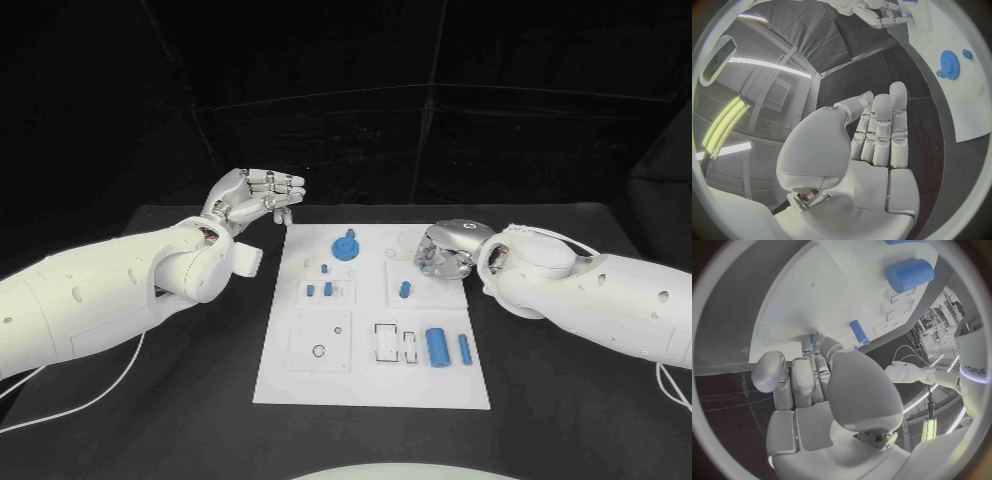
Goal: Assemble the parts on the task board
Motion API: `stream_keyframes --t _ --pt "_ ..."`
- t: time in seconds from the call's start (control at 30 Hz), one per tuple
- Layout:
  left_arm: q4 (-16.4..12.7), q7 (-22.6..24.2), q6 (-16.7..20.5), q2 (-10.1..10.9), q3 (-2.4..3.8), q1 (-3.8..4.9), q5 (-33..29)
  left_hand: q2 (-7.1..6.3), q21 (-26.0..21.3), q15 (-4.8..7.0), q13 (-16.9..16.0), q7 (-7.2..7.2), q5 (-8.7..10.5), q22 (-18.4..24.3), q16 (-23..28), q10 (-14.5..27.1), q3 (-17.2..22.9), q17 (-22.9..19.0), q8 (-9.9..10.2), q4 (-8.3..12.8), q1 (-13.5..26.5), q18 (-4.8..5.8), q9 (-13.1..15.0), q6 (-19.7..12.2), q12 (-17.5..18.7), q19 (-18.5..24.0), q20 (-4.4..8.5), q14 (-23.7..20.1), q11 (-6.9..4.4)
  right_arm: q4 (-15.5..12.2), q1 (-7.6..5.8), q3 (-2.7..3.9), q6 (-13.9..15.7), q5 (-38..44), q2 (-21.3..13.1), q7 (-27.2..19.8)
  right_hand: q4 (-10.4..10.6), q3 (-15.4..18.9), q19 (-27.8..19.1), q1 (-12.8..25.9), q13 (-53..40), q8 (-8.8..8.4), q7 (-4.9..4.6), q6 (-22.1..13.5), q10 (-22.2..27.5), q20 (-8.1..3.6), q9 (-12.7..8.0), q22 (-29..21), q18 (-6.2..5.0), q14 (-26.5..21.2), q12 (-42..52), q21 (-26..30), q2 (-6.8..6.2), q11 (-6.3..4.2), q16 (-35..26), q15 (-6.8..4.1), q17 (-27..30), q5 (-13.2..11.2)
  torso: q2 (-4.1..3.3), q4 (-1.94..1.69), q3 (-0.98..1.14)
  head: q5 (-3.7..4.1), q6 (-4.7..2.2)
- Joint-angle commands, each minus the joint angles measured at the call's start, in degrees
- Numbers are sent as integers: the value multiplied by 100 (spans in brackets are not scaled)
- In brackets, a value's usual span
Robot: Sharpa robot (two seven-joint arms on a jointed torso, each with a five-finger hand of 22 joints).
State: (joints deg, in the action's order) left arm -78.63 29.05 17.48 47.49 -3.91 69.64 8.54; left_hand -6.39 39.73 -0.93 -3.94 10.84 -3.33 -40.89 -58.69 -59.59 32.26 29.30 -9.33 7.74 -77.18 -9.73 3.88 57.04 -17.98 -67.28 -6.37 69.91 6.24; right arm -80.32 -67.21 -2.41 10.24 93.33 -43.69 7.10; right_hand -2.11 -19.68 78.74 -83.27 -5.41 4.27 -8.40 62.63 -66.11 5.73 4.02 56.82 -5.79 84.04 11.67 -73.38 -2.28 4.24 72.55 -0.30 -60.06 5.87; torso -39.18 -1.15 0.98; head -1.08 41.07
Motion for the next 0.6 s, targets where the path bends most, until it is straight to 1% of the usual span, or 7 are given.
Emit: stream_keyframes --t 0.03,0.13,0.17,0.23,0.3,0.5,0.6 --pt "9 99 -83 -7 5 9 -99 68 -37 -3 -5 -4 8 9 33 -43 -35 -6 -21 10 11 -82 3 43 -28 31 -7 -45 15 14 13 -15 -248 45 23 55 -28 -184 42 55 39 32 2 91 -97 -28 7 26 -18 127 -34 -25 7 -4 39 -41 -22 -46 3 -1 -3 10 5" --pt "15 79 -99 -7 5 9 -99 76 -41 -2 -3 -7 8 11 39 -40 -39 -13 -25 11 10 -82 4 54 -32 38 -5 -53 14 19 14 -15 -254 50 29 100 -71 -382 53 82 70 40 18 168 -177 -48 11 52 -14 129 -47 -43 9 -22 53 -59 -28 -66 -1 0 -5 12 11" --pt "18 73 -103 -6 5 9 -100 76 -41 -2 -3 -7 8 11 39 -40 -39 -13 -25 11 10 -82 4 54 -32 38 -5 -53 14 19 14 -15 -240 55 30 113 -88 -507 56 134 94 30 17 195 -213 -57 7 60 -12 129 -69 -50 -7 -22 61 -62 -29 -84 0 1 -4 12 12" --pt "23 61 -111 -6 5 9 -100 76 -41 -2 -3 -7 8 11 39 -40 -39 -13 -25 11 10 -82 4 54 -32 38 -5 -53 14 15 15 -15 -174 70 30 143 -122 -690 60 193 122 18 22 233 -261 -63 5 71 -10 129 -99 -60 -20 -26 71 -69 -28 -122 2 3 -4 10 15" --pt "26 53 -120 -6 5 9 -100 76 -41 -2 -3 -7 8 11 39 -40 -39 -13 -25 11 10 -82 4 54 -32 38 -5 -53 14 7 16 -15 -98 78 27 159 -148 -769 62 216 133 10 29 243 -275 -65 4 77 -10 129 -115 -65 -42 -31 77 -67 -29 -136 5 3 -4 9 18" --pt "27 -1 -172 12 5 9 -100 90 -49 1 2 -12 6 14 52 -28 -50 -30 -32 16 7 -81 5 72 -39 54 -3 -69 12 -104 19 -14 341 93 -27 161 -208 -971 72 299 149 -22 14 239 -294 -66 -4 98 -6 134 -161 -84 -126 -28 99 -65 -34 -63 6 7 -2 13 22" --pt "35 -17 -186 18 5 9 -100 94 -51 1 3 -13 2 14 54 -25 -50 -33 -33 18 5 -82 4 74 -40 56 -2 -71 12 -197 19 -13 516 96 -83 159 -222 -1030 73 332 150 -25 13 246 -304 -65 -3 101 -6 135 -172 -89 -153 -27 105 -64 -34 -41 12 1 0 20 21"
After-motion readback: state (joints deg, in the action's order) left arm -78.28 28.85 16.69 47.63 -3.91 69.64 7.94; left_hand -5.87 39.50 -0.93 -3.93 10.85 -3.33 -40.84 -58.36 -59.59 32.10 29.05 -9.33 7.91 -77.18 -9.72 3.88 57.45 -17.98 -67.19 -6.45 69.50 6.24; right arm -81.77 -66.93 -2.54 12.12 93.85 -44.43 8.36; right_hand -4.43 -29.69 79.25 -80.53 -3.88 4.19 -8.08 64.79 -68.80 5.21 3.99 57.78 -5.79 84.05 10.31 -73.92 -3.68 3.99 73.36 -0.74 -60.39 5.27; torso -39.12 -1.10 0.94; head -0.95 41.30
